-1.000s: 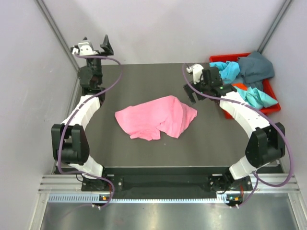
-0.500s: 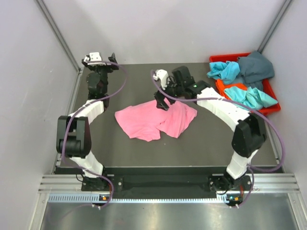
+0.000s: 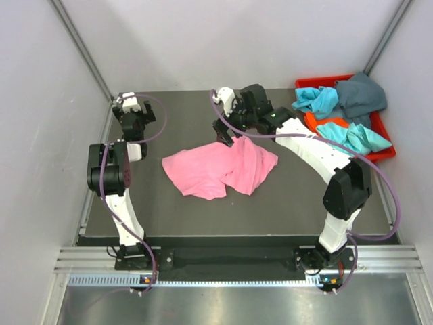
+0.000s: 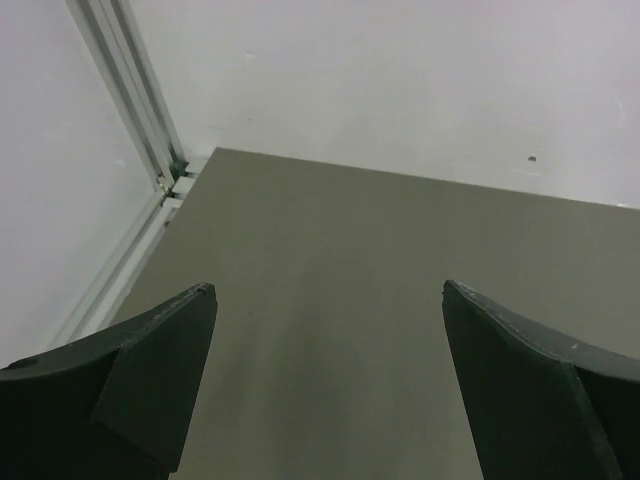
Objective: Fold and stack the t-shirts
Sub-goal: Move the tshirt to the center of the board, then flatten the tshirt out
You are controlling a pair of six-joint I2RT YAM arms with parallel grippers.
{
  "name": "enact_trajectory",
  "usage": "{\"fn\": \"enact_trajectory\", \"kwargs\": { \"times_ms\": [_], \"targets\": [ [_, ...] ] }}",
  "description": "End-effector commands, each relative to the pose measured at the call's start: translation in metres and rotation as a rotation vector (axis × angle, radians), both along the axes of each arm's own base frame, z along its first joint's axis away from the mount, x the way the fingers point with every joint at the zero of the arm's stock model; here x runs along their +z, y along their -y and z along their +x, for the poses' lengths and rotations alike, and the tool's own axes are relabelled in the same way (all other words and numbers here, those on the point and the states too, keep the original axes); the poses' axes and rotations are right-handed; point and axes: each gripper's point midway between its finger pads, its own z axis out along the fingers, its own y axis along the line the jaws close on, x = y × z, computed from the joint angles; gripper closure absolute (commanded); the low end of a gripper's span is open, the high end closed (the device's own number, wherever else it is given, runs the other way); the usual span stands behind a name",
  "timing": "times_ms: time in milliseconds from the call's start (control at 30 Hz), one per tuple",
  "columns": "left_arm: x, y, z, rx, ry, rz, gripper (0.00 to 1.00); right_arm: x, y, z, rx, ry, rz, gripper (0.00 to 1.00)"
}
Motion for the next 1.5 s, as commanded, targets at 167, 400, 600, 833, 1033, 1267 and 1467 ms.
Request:
{"fn": "enact_trajectory", "kwargs": {
  "times_ms": [167,400,600,833,1033,1267,1467],
  "targets": [
    [-0.016,0.010,-0.010,-0.018,-0.009,-0.010,0.01,0.023,0.016,0.004,-0.056,0.082,-0.006,0.06],
    [0.052,0.012,-0.010,-0.022,0.121,0.002,0.01,0.002,0.079,0.030,-0.459,-0.057,0.100,0.04],
    [0.172,0.056,-0.039,-0.100,0.348,0.009,0.01,-0.032,0.158,0.029,-0.710,-0.137,0.068,0.05],
    [0.256,0.099,-0.132,-0.194,0.531,-0.006,0.01,-0.033,0.216,0.009,-0.805,-0.037,0.007,0.05],
    [0.252,0.096,-0.197,-0.199,0.571,-0.008,0.01,-0.046,0.233,-0.018,-0.795,0.008,-0.020,0.06],
    [0.219,0.077,-0.208,-0.152,0.519,0.005,0.01,-0.040,0.256,-0.040,-0.804,0.030,-0.019,0.05],
    [0.152,0.030,-0.166,-0.035,0.332,0.020,0.01,-0.038,0.247,-0.055,-0.748,-0.061,0.011,0.05]
  ]
}}
